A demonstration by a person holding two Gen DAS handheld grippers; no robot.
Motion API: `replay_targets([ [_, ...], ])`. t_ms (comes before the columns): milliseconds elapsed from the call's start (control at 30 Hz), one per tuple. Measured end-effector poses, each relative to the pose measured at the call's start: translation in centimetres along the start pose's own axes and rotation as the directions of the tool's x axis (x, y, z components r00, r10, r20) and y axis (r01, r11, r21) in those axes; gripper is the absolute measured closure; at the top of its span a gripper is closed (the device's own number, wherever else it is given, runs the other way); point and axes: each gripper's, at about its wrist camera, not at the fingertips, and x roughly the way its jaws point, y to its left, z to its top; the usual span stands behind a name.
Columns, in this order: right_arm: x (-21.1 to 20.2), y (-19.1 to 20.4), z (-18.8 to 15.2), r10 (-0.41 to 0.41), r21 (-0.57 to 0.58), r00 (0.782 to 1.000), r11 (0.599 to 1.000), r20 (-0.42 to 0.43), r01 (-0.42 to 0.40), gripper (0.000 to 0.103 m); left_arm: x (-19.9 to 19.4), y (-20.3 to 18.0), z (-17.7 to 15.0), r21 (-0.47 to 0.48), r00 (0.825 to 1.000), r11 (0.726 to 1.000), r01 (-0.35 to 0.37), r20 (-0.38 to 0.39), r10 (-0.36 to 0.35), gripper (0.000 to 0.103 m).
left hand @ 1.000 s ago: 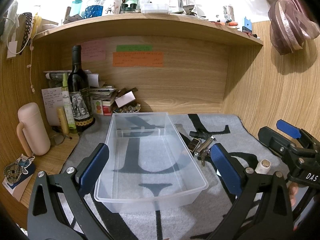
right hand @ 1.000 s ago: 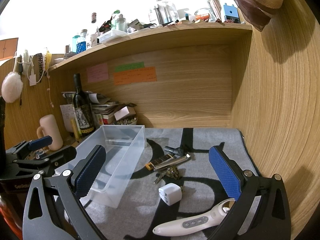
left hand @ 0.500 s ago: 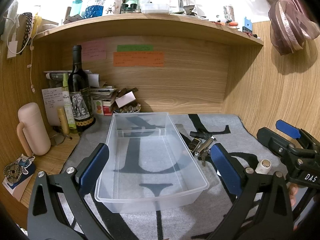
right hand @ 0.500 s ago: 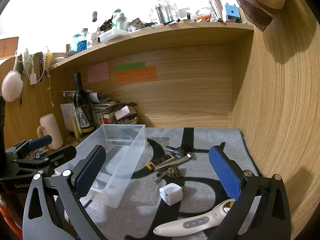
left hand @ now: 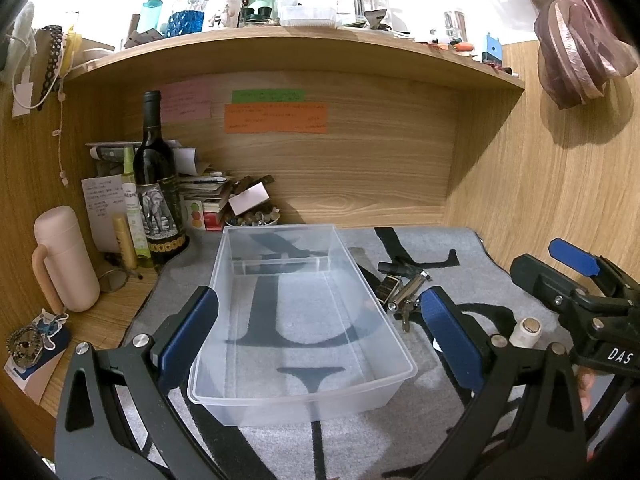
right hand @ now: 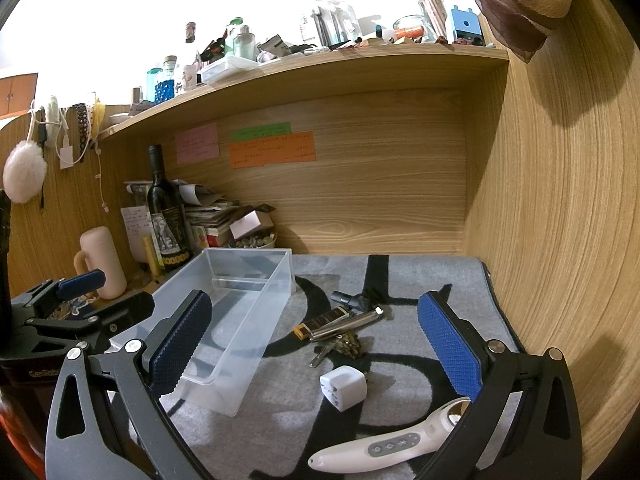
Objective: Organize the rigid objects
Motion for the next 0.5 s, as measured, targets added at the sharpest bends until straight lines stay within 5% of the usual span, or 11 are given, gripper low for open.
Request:
replay_targets([
  [500, 0.57, 0.25, -0.15, -0.01, -0.02, 1.0, 1.0, -0.027, 0.01, 0.0, 0.08, 0.41, 0.16, -0.01, 1.0, 1.0, 0.007, 0.002, -0.007, 0.005],
])
